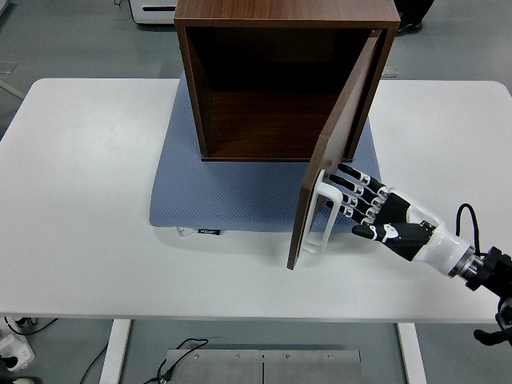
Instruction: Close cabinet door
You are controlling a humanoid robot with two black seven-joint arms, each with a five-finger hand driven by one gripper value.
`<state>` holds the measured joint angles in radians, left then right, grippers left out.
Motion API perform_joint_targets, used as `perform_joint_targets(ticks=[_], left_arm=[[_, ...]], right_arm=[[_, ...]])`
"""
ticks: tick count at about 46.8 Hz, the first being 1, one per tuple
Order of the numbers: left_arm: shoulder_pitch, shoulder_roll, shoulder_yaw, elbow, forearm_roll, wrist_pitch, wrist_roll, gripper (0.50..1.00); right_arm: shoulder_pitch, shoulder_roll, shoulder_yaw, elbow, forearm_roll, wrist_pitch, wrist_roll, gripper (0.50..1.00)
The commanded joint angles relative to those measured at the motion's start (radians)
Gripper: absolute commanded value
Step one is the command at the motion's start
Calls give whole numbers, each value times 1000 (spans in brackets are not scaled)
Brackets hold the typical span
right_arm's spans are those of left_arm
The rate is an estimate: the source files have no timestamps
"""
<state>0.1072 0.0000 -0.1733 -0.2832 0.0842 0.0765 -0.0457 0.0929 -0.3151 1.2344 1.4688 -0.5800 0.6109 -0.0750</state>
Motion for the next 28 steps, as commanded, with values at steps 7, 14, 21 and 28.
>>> perform_joint_targets(ticks=[7, 14, 21, 28], left_arm=[[3, 0, -2, 1, 0, 3, 0, 1000], [3, 0, -2, 1, 0, 5, 0, 1000], [3, 0, -2, 1, 0, 5, 0, 1000], [3, 0, -2, 1, 0, 5, 0, 1000]], right_arm=[[65, -4, -43, -39, 3, 0, -2, 1000], [103, -4, -64, -44, 8, 0, -2, 1000], [140, -9, -78, -47, 12, 0, -3, 1000], [171, -25, -93, -53, 16, 0, -20, 1000]])
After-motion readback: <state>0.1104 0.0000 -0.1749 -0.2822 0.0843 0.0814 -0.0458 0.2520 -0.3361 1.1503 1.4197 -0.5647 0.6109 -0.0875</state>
